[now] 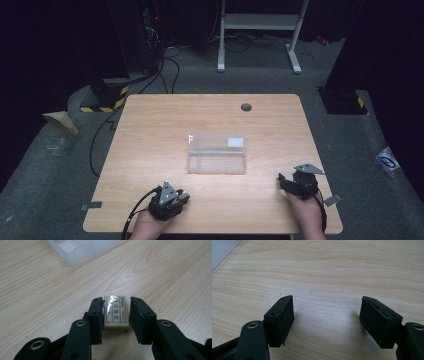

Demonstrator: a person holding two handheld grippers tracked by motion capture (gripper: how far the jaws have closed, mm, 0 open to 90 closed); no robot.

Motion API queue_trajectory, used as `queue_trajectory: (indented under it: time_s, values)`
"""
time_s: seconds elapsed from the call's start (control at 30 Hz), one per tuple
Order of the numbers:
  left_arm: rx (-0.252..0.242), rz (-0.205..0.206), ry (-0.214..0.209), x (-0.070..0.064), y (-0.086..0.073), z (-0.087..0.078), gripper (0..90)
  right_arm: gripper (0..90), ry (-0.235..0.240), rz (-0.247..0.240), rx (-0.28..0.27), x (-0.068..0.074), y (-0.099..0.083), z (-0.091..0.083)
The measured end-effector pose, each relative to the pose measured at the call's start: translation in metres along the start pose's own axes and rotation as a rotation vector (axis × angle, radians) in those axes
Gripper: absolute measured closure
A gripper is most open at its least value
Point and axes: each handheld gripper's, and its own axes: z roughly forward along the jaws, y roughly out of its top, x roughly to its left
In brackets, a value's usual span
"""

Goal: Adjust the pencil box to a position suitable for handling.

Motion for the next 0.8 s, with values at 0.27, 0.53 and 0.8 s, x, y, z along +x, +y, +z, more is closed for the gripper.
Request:
queue_trajectory:
  time_s: [0.27, 0.53, 0.8]
  values:
    - [-0.008, 0.000, -0.004, 0.0017, -0.0011, -0.0004, 67.8, 27.6, 0.001, 0.001, 0.002, 0.0001, 0.0000, -0.0002]
    - [-0.008, -0.012, -0.002, 0.0037, 0.0010, 0.0012, 68.1, 28.1, 0.002, 0.000, 0.000, 0.0003, -0.0002, -0.0003]
    - [-0.046, -0.011, -0.004, 0.0044, 0.0033, 0.0017, 68.1, 28.6, -0.003, 0.003, -0.001, 0.0007, -0.0006, -0.0007]
